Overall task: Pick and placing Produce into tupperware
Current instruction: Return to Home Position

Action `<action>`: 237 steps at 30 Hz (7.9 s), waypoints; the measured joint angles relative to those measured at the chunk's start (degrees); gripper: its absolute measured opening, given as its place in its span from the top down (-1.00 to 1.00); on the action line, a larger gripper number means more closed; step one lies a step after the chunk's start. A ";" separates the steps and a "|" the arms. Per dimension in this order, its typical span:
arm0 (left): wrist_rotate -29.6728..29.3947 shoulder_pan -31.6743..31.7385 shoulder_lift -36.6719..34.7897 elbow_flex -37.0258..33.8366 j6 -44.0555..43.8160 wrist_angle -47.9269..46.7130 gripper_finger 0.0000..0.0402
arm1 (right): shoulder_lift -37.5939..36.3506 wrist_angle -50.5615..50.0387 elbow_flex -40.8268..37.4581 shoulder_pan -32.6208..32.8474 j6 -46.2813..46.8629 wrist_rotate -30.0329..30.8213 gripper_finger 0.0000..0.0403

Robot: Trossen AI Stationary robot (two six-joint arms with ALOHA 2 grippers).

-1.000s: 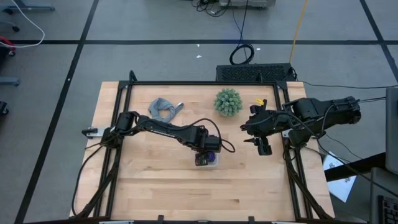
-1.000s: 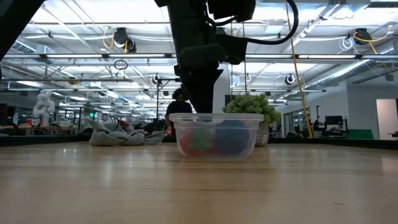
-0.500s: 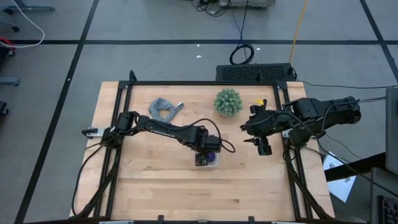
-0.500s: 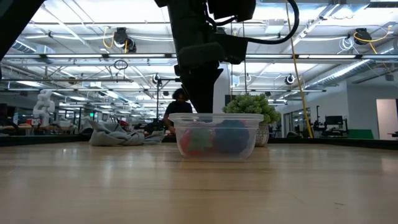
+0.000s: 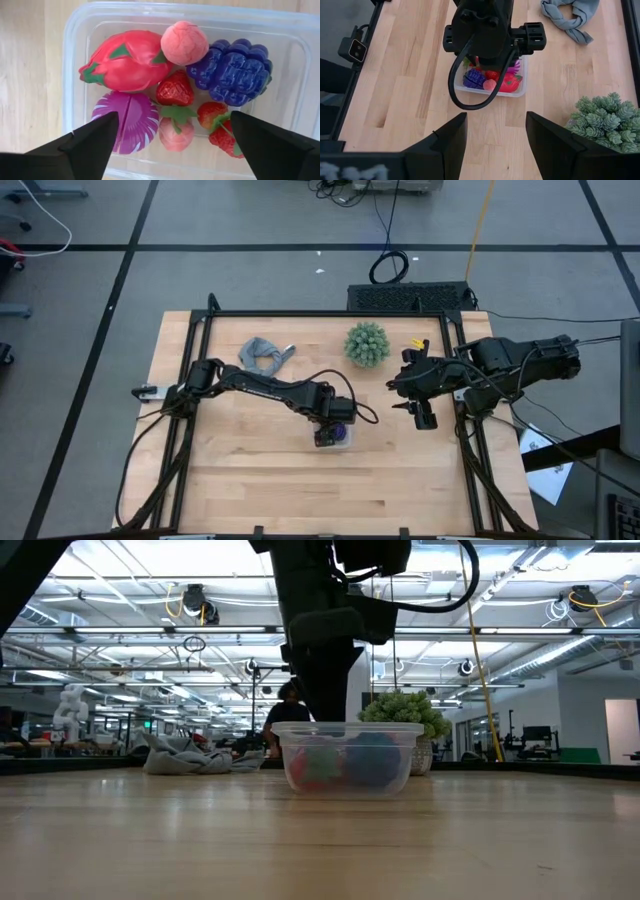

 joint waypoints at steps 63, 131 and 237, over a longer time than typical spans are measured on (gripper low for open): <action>-38.19 -32.59 -48.91 -8.34 -35.56 -30.65 0.24 | -27.95 1.03 -2.03 0.11 2.58 2.60 0.04; -22.21 -12.84 -98.27 -95.30 -3.88 67.96 0.24 | -64.83 44.86 -61.59 -22.28 1.96 -16.33 0.04; -7.55 7.25 -123.30 -95.57 1.00 42.50 0.24 | -70.25 60.85 -77.72 -33.80 -2.00 -27.53 0.04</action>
